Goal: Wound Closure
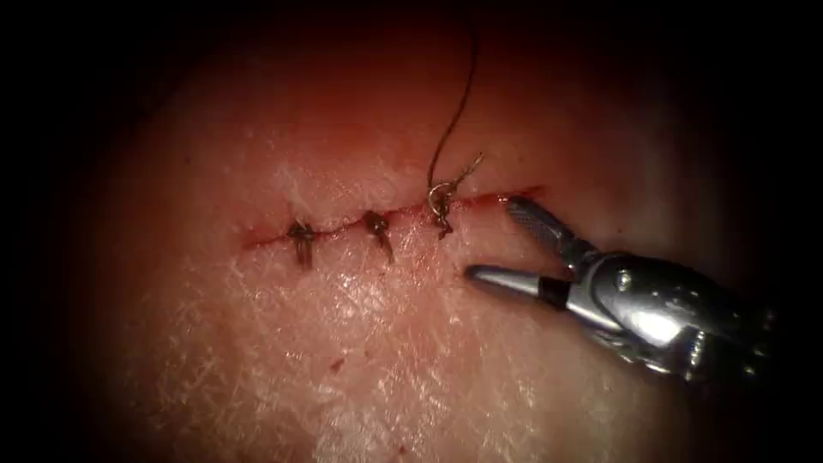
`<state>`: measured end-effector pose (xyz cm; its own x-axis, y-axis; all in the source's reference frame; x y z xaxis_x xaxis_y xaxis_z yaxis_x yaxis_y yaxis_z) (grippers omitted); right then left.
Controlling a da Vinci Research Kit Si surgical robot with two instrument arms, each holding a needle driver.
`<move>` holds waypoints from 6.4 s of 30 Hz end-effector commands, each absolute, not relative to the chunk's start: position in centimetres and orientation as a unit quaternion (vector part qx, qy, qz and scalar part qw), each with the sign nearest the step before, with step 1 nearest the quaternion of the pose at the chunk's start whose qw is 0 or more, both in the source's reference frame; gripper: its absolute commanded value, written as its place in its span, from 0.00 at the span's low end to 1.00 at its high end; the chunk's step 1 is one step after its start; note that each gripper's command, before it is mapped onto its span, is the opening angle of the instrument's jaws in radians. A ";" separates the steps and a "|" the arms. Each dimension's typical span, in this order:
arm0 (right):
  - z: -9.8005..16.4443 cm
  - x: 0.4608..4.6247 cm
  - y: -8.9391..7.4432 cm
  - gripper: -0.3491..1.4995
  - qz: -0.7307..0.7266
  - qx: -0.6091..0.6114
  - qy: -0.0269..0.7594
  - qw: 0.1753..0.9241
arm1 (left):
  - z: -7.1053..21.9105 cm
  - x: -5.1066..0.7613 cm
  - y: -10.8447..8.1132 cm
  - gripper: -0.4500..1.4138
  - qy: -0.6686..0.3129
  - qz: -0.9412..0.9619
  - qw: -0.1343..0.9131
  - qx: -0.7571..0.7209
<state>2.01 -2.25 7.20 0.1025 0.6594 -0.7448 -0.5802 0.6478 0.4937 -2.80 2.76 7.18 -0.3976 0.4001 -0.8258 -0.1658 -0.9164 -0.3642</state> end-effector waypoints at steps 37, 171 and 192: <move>7.4 2.40 -2.2 0.00 0.391 0.101 0.560 0.723 | 7.3 -2.79 2.8 0.00 -0.101 0.826 0.173 -0.527; 7.6 2.78 -1.5 0.92 0.335 0.127 0.554 0.751 | 4.5 -2.68 2.3 0.00 -0.077 0.808 0.115 -0.572; 7.4 0.80 -1.6 0.95 0.381 0.044 0.504 0.774 | 5.5 -2.38 2.3 0.83 -0.093 0.804 0.235 -0.538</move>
<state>0.74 -1.55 7.32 0.2017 0.6321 -0.7482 -0.5428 0.7080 0.4518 -2.41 2.10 5.41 -0.2983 0.4778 -0.8263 -0.2481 -0.8748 -0.4162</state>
